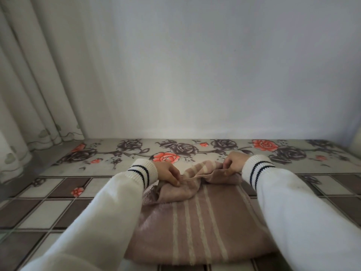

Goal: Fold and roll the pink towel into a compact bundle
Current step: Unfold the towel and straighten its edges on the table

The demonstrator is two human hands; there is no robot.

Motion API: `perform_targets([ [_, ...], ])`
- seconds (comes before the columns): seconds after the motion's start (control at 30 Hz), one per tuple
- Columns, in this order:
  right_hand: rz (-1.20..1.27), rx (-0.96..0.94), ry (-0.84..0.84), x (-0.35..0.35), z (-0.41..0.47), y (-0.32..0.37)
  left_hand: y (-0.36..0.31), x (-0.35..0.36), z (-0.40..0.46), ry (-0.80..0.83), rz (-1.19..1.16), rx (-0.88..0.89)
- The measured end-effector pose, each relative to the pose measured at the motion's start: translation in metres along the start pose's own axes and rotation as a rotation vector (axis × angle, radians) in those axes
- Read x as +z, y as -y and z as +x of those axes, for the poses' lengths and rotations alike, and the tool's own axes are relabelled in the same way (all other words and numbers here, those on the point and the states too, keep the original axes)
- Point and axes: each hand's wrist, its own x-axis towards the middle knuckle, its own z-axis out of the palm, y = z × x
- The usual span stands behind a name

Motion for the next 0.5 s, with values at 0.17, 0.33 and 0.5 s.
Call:
perform_targets([
  [0.17,-0.010,0.006,-0.023,-0.003,-0.002,-0.002,-0.006,-0.002,-0.002,-0.127,0.026,-0.003],
  [0.33,-0.016,-0.002,-0.027,-0.011,-0.008,-0.001,-0.006,-0.013,-0.008,-0.237,-0.019,0.045],
  [0.5,-0.014,-0.010,-0.018,-0.015,-0.013,0.001,-0.002,-0.022,-0.013,-0.304,-0.082,0.039],
])
